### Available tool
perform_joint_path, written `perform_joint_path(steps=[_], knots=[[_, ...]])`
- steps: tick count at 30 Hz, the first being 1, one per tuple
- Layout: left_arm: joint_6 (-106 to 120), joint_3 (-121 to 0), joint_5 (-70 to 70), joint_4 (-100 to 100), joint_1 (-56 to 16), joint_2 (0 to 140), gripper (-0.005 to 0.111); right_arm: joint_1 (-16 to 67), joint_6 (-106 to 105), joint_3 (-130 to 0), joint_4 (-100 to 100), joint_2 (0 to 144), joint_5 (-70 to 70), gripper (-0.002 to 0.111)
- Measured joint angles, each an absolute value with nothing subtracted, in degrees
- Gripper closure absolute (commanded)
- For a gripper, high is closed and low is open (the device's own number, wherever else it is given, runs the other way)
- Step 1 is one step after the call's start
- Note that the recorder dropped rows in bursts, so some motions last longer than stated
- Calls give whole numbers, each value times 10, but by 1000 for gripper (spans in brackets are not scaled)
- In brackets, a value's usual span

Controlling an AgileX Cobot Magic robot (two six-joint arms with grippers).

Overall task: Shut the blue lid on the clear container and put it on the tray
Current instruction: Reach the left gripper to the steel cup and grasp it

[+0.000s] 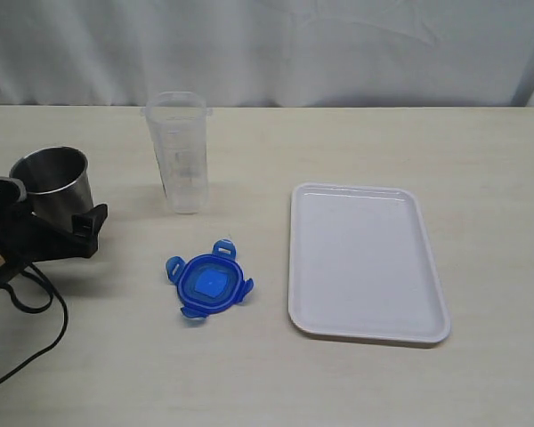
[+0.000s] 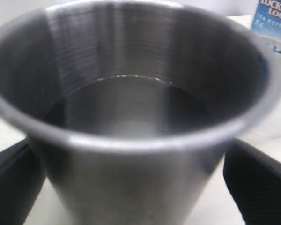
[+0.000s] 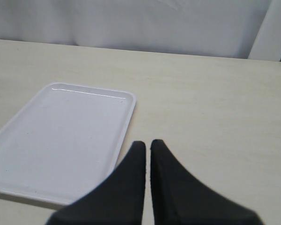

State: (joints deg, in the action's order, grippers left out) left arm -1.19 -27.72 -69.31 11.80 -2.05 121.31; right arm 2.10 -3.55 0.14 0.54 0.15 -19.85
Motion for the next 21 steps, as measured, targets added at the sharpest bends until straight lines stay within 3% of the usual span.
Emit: perform_joint_path(steps=[21], knots=[[-12,-325,-693,118,-20,1230,2,21,-36,1,5,1,-199,104]])
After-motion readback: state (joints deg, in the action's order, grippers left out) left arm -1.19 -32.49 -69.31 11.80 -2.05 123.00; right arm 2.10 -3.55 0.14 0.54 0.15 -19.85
